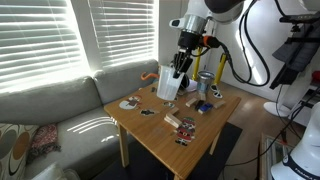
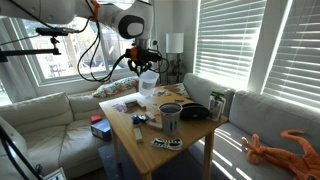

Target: Empty the plastic cup into the silver cup then stack the cups

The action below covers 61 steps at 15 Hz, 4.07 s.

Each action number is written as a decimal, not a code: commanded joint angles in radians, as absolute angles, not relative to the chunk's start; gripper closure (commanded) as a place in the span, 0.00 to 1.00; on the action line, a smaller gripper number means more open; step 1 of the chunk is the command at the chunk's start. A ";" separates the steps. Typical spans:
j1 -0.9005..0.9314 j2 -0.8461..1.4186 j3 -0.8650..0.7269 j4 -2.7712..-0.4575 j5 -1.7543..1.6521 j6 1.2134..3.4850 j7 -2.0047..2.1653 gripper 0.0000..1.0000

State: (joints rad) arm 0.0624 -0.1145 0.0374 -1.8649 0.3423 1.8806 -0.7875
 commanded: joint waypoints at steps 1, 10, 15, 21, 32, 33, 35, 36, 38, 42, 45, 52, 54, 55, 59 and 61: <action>0.078 -0.065 0.062 -1.835 0.172 1.887 -0.729 0.98; 0.080 -0.006 0.079 -1.839 0.060 1.913 -0.699 0.98; 0.079 0.007 0.079 -1.841 0.036 1.934 -0.684 0.68; 0.055 -0.123 0.051 -1.885 0.109 1.984 -0.667 0.27; 0.016 -0.261 -0.054 -1.966 0.095 1.955 -0.552 0.00; 0.002 -0.241 -0.066 -1.953 0.098 1.919 -0.519 0.00; -0.029 -0.227 -0.092 -1.962 0.071 1.878 -0.449 0.00; -0.045 -0.227 -0.103 -1.973 0.058 1.869 -0.421 0.00; -0.080 -0.222 -0.136 -1.981 0.046 1.834 -0.385 0.00; -0.143 -0.222 -0.188 -2.005 0.019 1.805 -0.325 0.00; -0.165 -0.204 -0.220 -2.028 0.051 1.846 -0.320 0.00; -0.158 -0.131 -0.211 -2.043 0.072 1.920 -0.265 0.27; -0.155 -0.112 -0.204 -2.039 0.074 1.921 -0.261 0.39; -0.155 -0.108 -0.202 -2.039 0.080 1.922 -0.265 0.46; -0.159 -0.111 -0.204 -2.038 0.082 1.911 -0.279 0.75; -0.163 -0.123 -0.209 -2.039 0.083 1.908 -0.284 0.89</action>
